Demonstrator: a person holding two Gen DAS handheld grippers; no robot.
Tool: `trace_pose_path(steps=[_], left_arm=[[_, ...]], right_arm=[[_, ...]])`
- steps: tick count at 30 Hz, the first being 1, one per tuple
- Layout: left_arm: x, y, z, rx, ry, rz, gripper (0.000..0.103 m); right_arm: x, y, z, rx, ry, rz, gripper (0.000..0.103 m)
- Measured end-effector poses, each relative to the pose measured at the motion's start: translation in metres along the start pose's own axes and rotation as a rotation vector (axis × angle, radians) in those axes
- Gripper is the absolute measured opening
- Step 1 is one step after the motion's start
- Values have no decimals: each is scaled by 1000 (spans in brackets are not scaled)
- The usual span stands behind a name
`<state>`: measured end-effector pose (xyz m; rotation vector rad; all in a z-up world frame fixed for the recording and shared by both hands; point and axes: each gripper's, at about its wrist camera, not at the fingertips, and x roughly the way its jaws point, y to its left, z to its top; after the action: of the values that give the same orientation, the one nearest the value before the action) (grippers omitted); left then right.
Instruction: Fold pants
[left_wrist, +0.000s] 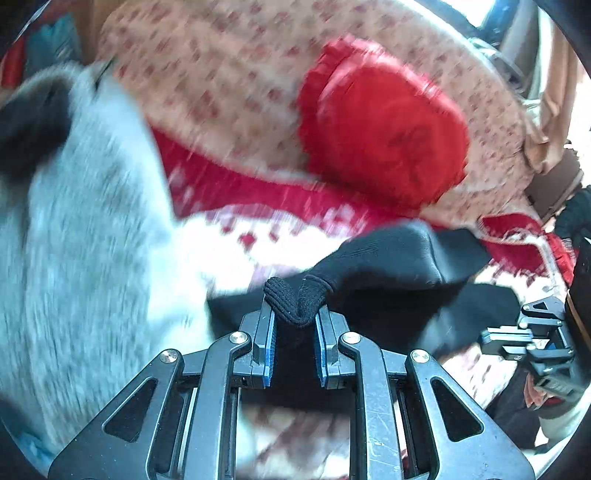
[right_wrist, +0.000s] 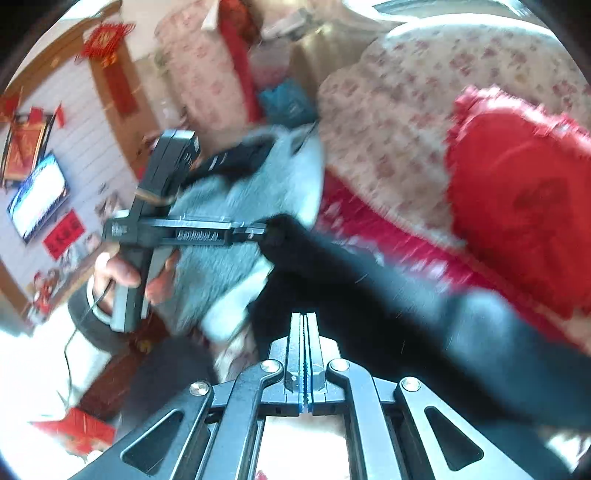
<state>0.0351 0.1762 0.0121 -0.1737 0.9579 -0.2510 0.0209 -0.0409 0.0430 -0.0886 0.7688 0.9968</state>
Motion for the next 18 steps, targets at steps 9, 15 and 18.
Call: trace_pose_path(steps=[9,15,18], left_arm=[[11,8,-45,-78,53,-18,16],[7,14,-41,-95,40,-26,16],[6,14,-36,-90,34,-29,16]], right_arm=[[22,0,-15,-13,29,-126,16],[57,-1,-23,-145,84,-240,46],[82,-10,-25,-166,97,-306,46]])
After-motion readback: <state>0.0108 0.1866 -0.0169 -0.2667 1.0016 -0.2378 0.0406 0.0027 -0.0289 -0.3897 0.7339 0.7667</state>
